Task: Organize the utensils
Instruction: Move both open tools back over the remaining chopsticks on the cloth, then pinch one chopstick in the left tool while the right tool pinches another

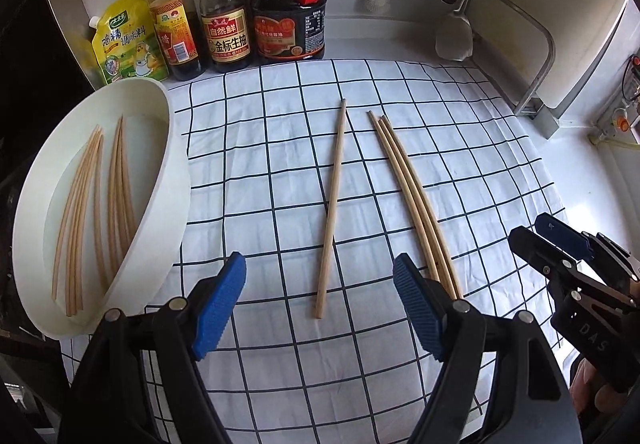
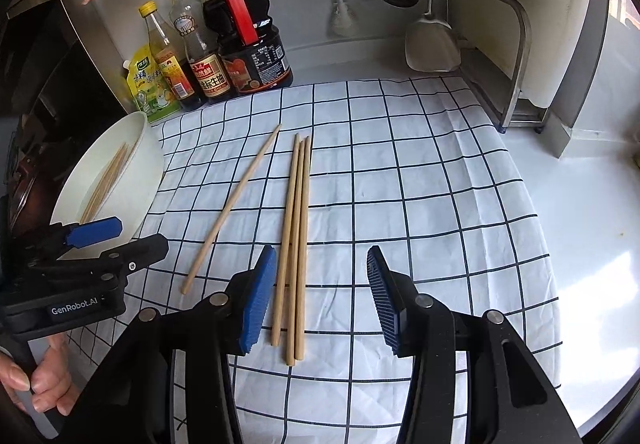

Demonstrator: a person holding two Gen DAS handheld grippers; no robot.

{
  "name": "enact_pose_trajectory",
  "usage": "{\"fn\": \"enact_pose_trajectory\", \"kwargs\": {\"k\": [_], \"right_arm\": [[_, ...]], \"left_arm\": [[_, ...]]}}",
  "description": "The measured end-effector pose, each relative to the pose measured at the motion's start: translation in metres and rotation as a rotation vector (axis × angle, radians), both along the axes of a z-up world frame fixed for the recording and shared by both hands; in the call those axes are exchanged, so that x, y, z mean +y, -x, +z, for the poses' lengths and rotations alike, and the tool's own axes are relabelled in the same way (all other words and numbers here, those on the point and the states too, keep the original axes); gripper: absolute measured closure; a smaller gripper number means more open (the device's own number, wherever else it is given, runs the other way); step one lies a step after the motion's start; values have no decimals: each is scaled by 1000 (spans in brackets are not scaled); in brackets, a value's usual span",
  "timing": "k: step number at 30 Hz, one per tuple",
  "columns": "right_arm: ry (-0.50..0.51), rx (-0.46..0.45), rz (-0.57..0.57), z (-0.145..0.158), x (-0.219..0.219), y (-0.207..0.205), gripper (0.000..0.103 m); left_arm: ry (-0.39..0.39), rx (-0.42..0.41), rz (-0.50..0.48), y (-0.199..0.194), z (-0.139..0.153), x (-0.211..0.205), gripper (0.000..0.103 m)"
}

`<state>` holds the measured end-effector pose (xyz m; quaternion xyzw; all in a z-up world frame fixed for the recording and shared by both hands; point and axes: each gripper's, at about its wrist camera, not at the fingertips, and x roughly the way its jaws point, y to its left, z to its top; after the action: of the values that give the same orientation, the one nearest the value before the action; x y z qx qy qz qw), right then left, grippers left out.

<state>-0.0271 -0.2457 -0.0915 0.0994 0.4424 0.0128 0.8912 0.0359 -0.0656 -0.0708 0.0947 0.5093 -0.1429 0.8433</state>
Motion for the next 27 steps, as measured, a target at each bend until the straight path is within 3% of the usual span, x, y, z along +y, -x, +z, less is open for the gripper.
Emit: {"fn": "enact_pose_trajectory", "kwargs": {"k": [18,27], "right_arm": [[-5,73,-9,-55,7,-30,58],[84,72,12,-66,18,-39,58]], "left_arm": [[-35,42,28,-20,-52,-1,28],[-55,43,43,-32,-69,-4,28]]}}
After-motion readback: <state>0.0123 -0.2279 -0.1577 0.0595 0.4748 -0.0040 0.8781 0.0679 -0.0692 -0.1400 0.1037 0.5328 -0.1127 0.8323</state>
